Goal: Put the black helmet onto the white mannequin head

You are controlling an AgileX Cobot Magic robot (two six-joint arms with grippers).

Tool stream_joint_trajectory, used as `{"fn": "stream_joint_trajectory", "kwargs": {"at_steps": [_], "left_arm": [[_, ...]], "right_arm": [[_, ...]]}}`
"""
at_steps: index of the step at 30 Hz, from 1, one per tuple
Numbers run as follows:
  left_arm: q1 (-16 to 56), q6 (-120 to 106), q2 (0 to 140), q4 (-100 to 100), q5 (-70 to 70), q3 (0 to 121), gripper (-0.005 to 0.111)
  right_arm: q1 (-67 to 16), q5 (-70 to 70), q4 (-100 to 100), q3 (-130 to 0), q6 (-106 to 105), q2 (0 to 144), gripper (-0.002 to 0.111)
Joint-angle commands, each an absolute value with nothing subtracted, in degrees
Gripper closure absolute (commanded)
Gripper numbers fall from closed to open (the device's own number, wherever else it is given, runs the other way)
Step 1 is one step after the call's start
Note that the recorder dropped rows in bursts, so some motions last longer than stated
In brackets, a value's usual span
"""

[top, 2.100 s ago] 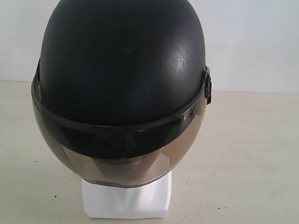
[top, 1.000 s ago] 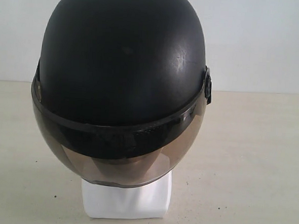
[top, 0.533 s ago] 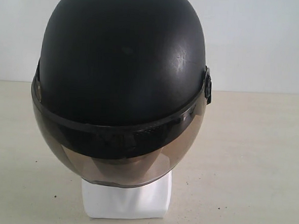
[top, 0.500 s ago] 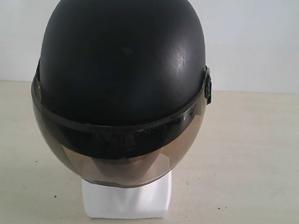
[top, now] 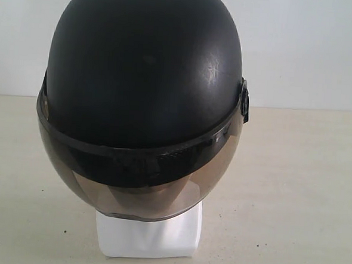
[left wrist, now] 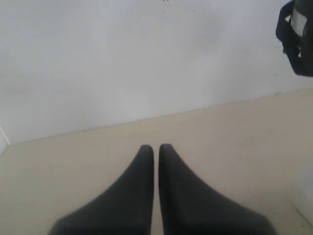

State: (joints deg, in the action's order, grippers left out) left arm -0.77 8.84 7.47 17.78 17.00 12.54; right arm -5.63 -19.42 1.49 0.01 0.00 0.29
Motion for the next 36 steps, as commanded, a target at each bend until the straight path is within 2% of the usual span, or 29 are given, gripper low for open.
{"fn": "stream_joint_trajectory", "kwargs": {"at_steps": [1,7,12,36], "left_arm": [[-0.85,3.83,4.39,13.02,16.99,7.8,0.102],[-0.85,-8.42,2.65,0.0,15.56,3.31,0.102],[-0.85,-5.22,1.48,0.88,15.43,0.0,0.102],[-0.85,-2.25,0.0,0.7,16.8,0.0,0.102]], "right_arm": [[-5.24,-18.96,1.72,0.0,-0.35,0.0,0.108],[-5.24,-18.96,1.72,0.0,-0.35,0.0,0.108],[-5.24,-18.96,1.72,0.0,-0.35,0.0,0.108],[-5.24,-18.96,1.72,0.0,-0.35,0.0,0.108]]}}
